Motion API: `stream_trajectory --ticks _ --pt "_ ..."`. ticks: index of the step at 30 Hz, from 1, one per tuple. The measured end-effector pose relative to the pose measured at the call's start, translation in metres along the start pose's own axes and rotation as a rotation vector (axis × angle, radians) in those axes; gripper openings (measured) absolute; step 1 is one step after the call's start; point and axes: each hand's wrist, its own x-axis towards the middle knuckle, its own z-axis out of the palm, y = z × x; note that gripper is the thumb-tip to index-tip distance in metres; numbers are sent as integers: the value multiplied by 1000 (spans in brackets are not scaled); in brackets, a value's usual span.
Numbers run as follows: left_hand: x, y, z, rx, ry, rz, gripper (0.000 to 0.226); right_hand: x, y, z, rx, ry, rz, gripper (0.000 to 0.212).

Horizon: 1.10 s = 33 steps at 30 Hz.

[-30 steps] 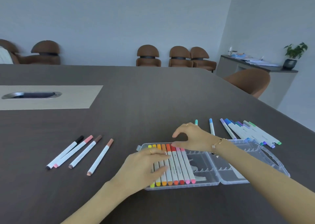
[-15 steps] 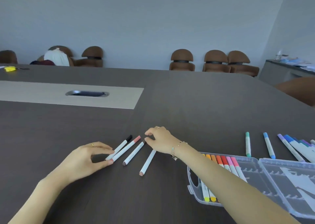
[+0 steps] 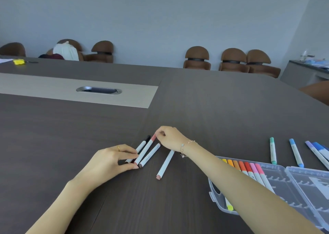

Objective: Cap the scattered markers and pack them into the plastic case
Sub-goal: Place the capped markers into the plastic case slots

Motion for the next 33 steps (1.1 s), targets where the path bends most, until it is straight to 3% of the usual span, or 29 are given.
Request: stream_trajectory --ticks 6,10,13,17,21,28,33 --pt "-3 49 8 -110 156 30 32 -27 15 -36 102 80 -11 29" --pt "8 108 33 -162 205 193 29 -59 45 -66 76 122 -26 27" --pt "22 153 60 -221 141 280 32 -91 75 -96 23 122 0 21" --pt "36 215 96 -133 8 390 40 -138 120 -134 15 141 113 21" --pt "44 259 121 -101 -86 419 34 -180 160 -148 42 126 174 23" --pt "49 284 140 -73 -128 452 38 -206 192 -149 27 152 234 20" --pt "49 290 147 -29 -140 453 43 -205 189 -143 56 160 179 19"
